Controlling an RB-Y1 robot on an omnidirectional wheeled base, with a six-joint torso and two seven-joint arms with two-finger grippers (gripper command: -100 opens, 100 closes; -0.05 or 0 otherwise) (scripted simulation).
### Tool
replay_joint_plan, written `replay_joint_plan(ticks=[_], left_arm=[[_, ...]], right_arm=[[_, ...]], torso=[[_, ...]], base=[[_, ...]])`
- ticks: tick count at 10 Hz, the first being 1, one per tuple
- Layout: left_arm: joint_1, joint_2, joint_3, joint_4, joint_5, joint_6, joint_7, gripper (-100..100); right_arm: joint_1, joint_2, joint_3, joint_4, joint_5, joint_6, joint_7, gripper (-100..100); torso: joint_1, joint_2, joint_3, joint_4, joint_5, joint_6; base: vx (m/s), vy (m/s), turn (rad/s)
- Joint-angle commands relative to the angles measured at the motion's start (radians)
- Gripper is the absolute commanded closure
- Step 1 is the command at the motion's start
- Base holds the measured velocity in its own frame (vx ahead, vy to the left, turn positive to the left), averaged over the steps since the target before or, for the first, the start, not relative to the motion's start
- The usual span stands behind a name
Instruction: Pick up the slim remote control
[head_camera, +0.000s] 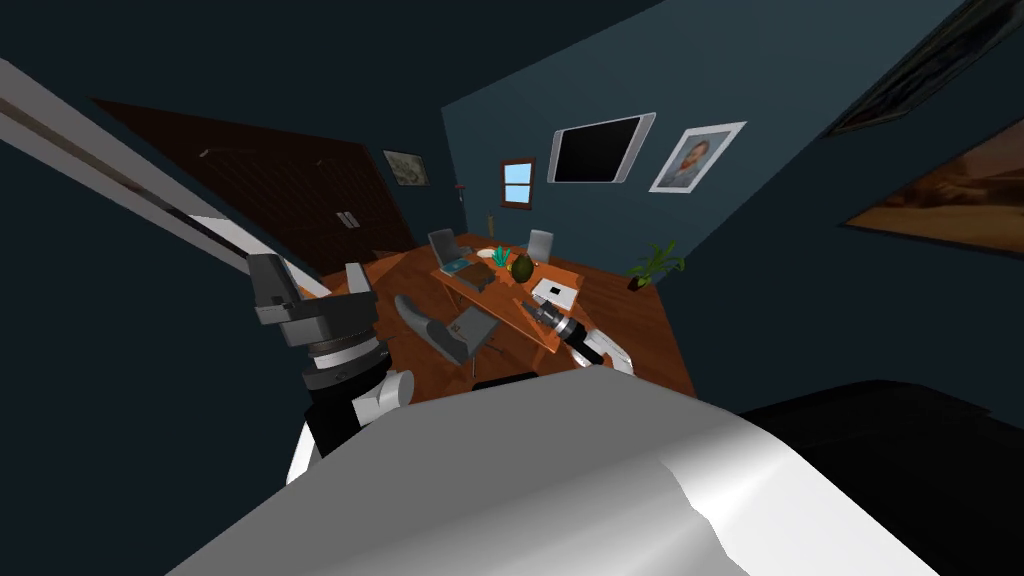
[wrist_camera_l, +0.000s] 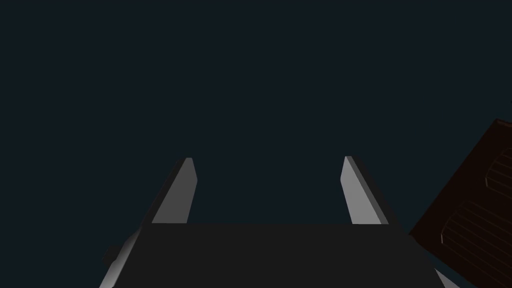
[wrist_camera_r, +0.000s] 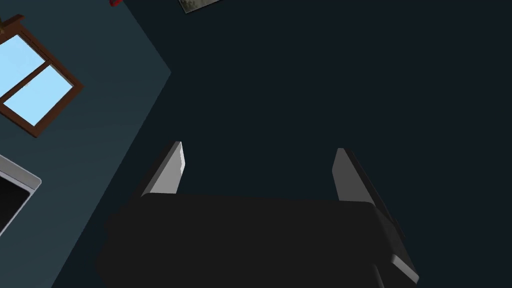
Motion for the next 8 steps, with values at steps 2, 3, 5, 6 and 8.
replay_joint_plan(ticks=[2,3,5,6,8], left_arm=[[0.0,0.0,0.0,0.0,0.0,0.0,0.0,0],[0.0,0.0,0.0,0.0,0.0,0.0,0.0,0],[0.0,0.0,0.0,0.0,0.0,0.0,0.0,0],[0.0,0.0,0.0,0.0,0.0,0.0,0.0,0],[0.0,0.0,0.0,0.0,0.0,0.0,0.0,0]], right_arm=[[-0.01,-0.048,0.017,0.058,0.082,-0.017,0.016,-100],[-0.02,-0.086,0.034,0.083,0.114,-0.03,0.033,-100],[-0.029,-0.124,0.051,0.14,0.172,-0.043,0.049,-100],[-0.029,-0.124,0.051,0.16,0.2,-0.043,0.049,-100],[-0.036,-0.16,0.067,0.209,0.251,-0.056,0.066,-100]], torso=[[0.0,0.0,0.0,0.0,0.0,-0.001],[0.0,0.0,0.0,0.0,0.0,0.0],[0.0,-0.001,0.0,0.0,0.0,0.0],[0.0,-0.001,0.0,0.0,0.0,-0.001],[0.0,0.0,0.0,0.0,0.0,0.001]], base=[[0.002,0.011,0.234],[0.006,0.011,0.31],[0.008,0.009,0.243],[0.009,0.003,0.162],[0.008,0.007,0.152]])
